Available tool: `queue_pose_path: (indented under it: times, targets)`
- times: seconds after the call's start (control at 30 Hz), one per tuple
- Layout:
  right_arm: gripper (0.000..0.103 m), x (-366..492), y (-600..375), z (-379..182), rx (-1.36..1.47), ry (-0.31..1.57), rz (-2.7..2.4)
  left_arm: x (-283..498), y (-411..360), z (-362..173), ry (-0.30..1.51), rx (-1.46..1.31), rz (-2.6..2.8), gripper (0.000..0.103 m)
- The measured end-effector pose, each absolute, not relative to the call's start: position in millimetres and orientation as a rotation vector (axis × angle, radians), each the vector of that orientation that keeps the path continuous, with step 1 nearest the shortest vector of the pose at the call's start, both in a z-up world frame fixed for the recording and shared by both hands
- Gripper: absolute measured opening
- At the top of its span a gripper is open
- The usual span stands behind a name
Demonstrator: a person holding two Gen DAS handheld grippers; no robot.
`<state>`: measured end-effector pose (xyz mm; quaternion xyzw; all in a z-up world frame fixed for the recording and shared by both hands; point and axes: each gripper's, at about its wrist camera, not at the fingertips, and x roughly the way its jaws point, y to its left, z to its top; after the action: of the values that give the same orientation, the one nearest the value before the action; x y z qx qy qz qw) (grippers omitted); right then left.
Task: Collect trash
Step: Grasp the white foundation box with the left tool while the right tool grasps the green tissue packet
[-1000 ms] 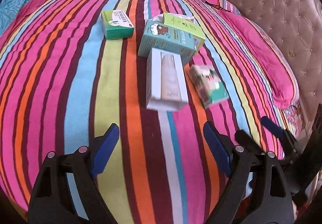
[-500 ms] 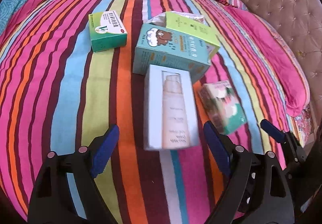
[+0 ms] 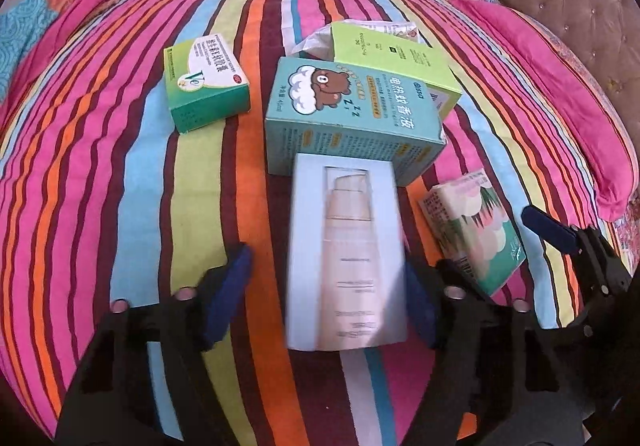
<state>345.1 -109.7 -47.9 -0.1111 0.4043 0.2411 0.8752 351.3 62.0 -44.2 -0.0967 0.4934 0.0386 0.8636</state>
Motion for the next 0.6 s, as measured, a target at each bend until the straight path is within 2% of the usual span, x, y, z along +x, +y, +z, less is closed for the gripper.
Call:
queue_pose_path:
  times: [0.07,0.1,0.13,0.2,0.6]
  targets:
    - [0.074,347.1,-107.1,-50.6,-0.238,0.864,0.503,352.3,63.5,-44.1,1.04,-0.199,0.078,0.048]
    - [0.068,346.8,-107.6,-49.8,-0.232,0.865,0.503,351.6,64.8,-43.9,1.042,-0.204,0.077,0.048]
    - [0.057,346.7,-108.3,-48.5,-0.227,0.866,0.502,351.1,65.7,-43.8,1.042,-0.21,0.076,0.047]
    - [0.049,343.9,-109.9,-45.1,-0.22,0.866,0.502,348.3,68.4,-43.1,1.041,-0.232,0.07,0.047]
    - [0.049,326.0,-140.4,-36.1,-0.129,0.915,0.474,311.2,70.3,-32.7,1.016,-0.248,0.084,0.047]
